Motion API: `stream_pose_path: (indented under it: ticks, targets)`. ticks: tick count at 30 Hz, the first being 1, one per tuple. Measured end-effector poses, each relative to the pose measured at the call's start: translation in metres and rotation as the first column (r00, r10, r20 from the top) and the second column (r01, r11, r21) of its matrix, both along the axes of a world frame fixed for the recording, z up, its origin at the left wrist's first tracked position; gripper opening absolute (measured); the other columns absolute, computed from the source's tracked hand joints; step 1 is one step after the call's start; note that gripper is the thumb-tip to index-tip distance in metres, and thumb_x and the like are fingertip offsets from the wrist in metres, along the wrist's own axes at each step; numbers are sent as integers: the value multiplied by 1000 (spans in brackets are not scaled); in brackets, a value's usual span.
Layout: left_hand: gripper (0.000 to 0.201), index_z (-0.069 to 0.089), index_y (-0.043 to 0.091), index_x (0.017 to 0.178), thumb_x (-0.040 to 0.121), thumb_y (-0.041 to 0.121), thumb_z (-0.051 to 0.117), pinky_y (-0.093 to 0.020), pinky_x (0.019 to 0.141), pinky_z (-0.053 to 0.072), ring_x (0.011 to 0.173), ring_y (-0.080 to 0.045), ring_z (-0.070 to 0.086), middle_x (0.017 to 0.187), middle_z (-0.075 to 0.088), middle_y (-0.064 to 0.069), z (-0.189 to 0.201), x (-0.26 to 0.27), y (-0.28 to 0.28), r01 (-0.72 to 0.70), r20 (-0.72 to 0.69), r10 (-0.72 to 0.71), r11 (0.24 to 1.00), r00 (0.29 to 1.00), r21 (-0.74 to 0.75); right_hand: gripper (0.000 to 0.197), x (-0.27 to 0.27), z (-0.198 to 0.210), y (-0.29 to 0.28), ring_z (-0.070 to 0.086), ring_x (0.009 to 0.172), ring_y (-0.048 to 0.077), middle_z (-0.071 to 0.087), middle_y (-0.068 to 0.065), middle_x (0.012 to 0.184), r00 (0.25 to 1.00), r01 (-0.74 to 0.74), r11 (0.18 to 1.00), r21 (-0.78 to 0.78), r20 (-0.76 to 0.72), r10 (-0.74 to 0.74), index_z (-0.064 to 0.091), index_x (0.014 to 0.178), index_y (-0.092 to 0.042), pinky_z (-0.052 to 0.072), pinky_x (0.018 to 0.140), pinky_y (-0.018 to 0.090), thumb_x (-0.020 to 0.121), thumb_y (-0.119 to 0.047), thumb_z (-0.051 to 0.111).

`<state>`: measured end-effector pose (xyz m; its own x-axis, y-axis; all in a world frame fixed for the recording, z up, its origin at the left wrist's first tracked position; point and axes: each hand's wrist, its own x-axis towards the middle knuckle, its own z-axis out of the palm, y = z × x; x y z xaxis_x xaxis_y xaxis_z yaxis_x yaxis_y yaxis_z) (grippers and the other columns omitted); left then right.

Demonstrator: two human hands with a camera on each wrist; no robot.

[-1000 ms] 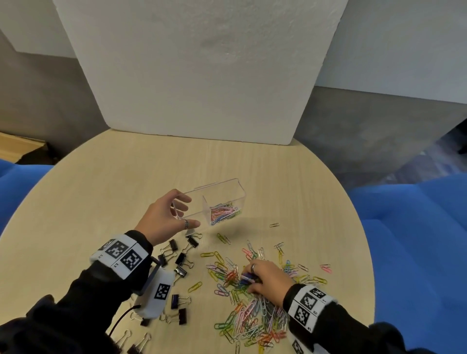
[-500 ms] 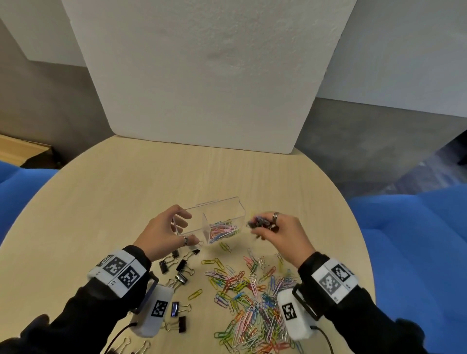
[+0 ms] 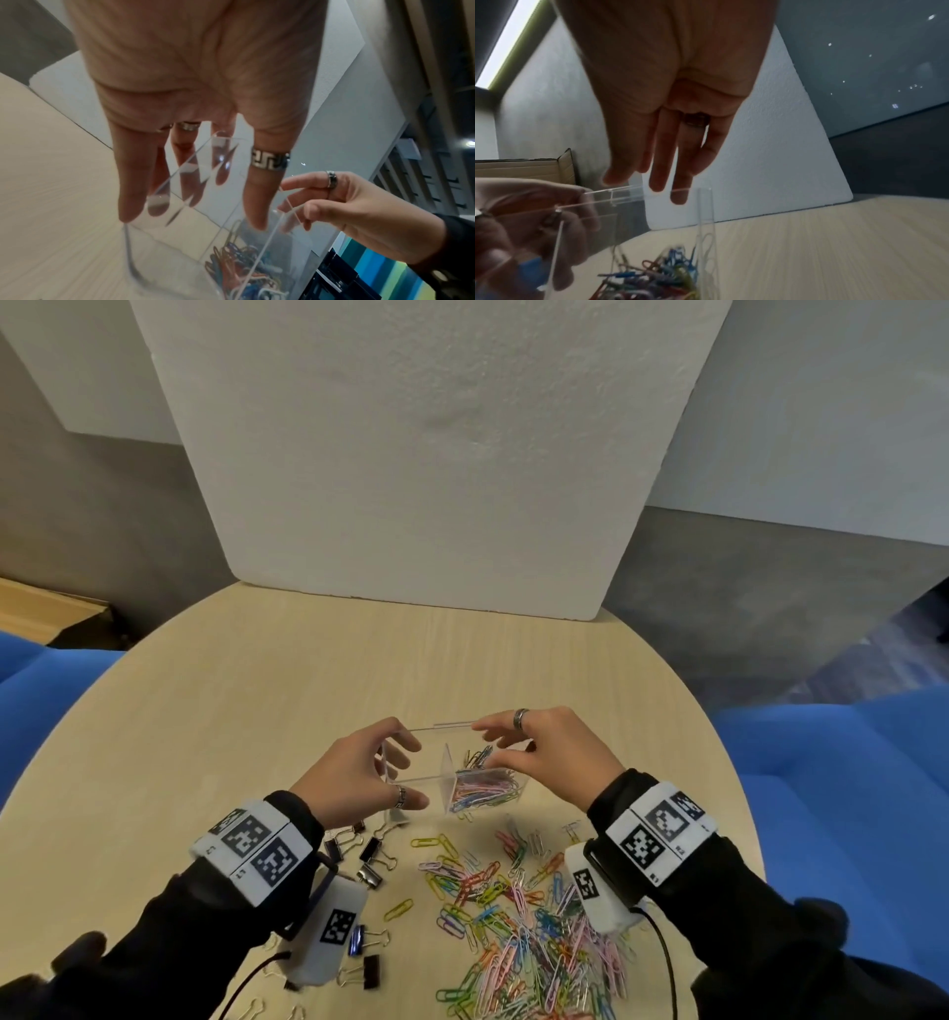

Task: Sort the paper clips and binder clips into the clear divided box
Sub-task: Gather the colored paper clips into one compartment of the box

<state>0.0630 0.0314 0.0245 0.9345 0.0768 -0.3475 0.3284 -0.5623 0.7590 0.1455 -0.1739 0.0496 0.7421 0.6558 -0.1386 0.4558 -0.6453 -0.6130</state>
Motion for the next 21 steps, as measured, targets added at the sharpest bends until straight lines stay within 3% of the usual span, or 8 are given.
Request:
stream_pose_path:
  ticks: [4,7,10,13,15,17,21]
  targets:
    - [47,56,26,99,62,27,84,-29,77,50,91,-16,61,95,62,4,2,1,1,9,5,-9,1000,1000,-5,37,5,12,-7,62,92,4,69,-6,106,995,-84,995,-54,43,86,63,114,-26,48,87,24,79,-35,69]
    - [46,56,28,98,62,27,84,-31,78,51,91,-15,61,95,62,5,3,3,-3,16,24,-16,1000,1000,-18,47,3,7,-2,57,103,8,64,-8,118,959,-206,936,-285,130,251,53,125,-30,31,95,27,81,-45,63]
    - [46,56,29,97,62,25,85,-32,77,51,91,-14,61,95,62,6,5,7,-8,4,71,-2,1000,998,-24,48,-4,-9,7,54,105,16,63,-3,121,910,-236,843,-483,196,367,46,131,-31,23,92,31,86,-44,55]
    - [46,56,28,97,62,23,84,-33,78,50,92,-16,59,94,61,6,5,11,-9,3,85,-2,1000,996,-14,33,-1,-12,6,56,103,17,65,-4,115,928,-214,873,-439,188,322,55,122,-26,21,91,29,89,-33,53]
    - [46,56,28,97,62,23,84,-31,77,50,92,-16,58,94,60,6,4,11,-8,-4,86,6,1000,996,-19,29,5,-9,2,57,105,15,66,-5,113,945,-199,912,-358,175,275,59,117,-25,28,98,29,89,-28,55]
    - [47,56,28,98,62,23,84,-28,74,50,92,-15,58,95,60,6,3,10,-8,-5,83,7,1000,997,-24,37,7,-6,-1,56,110,13,64,-5,118,954,-179,939,-295,183,239,56,124,-25,34,101,30,87,-25,58]
    - [46,55,29,97,62,22,84,-29,75,51,93,-14,57,95,60,6,3,12,-12,-15,108,19,999,994,-40,45,-2,-5,6,46,119,15,55,-5,129,938,-201,891,-407,181,295,45,133,-26,24,97,33,89,-29,52]
